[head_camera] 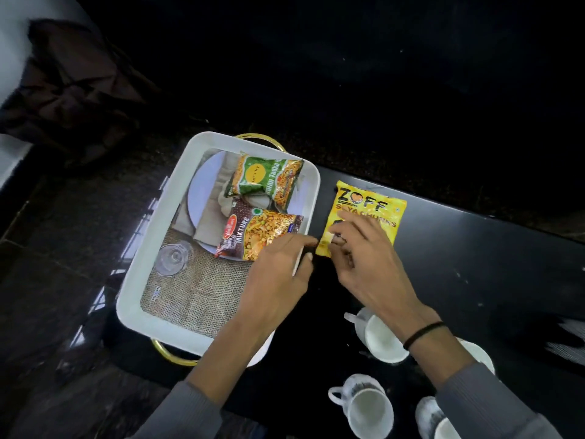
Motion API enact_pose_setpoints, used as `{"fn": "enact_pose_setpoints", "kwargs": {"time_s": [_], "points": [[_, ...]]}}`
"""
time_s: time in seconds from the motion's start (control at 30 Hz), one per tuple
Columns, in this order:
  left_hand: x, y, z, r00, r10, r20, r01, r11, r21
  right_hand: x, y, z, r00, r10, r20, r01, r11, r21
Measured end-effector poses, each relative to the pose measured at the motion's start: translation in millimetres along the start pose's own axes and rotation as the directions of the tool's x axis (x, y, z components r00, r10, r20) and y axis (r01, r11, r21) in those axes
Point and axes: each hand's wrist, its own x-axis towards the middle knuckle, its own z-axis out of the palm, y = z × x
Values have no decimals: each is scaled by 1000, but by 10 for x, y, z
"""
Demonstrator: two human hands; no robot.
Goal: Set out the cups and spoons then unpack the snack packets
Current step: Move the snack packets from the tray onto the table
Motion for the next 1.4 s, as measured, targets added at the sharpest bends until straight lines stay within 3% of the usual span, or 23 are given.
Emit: {"fn": "enact_pose_setpoints", "kwargs": {"time_s": [0.1, 0.2, 0.23, 0.3, 0.37, 0.47, 0.57, 0.7, 0.87, 1.03, 1.2, 1.3, 1.4], "points": [[-181, -221, -193, 986, -99, -136, 89, 993, -81, 117, -266, 140, 993, -92, 68, 90, 995, 35], [-291, -461, -339, 903, -391, -179, 355, 912, -203, 250, -467, 273, 979, -153, 139, 146, 988, 57], [-303, -541, -370, 851, -510, -128, 463, 842, -276, 283, -523, 321, 975, -159, 156, 154, 987, 42], [-315, -669, -390, 724, -686, 74, 616, 594, -517, 314, -612, 406, 973, -145, 181, 147, 989, 2], [-322, -706, -391, 644, -735, 210, 627, 351, -696, 293, -657, 460, 973, -123, 196, 124, 992, 3], [-310, -724, -372, 632, -742, 223, 568, 247, -785, 188, -703, 519, 964, -124, 234, 118, 992, 36], [-277, -724, -371, 641, -738, 212, 557, 257, -789, 121, -713, 549, 964, -94, 248, 73, 993, 94], [-308, -736, -380, 748, -629, 210, 493, 316, -811, 154, -725, 486, 960, 4, 280, -91, 949, 301], [-384, -777, -454, 828, -524, 199, 422, 350, -836, 123, -752, 404, 942, 50, 331, -192, 890, 413], [-470, -748, -638, 903, -390, 180, 342, 400, -850, 37, -740, 315, 944, 164, 285, -304, 766, 567], [-428, -615, -745, 939, -252, 233, 338, 561, -755, -6, -732, 219, 912, 117, 393, -402, 439, 803], [-355, -467, -695, 949, -247, 195, 309, 613, -727, -75, -687, 195, 929, 143, 340, -369, 414, 832], [-311, -285, -615, 939, -316, 138, 305, 577, -757, -130, -612, 140, 929, 201, 310, -366, 393, 843]]}}
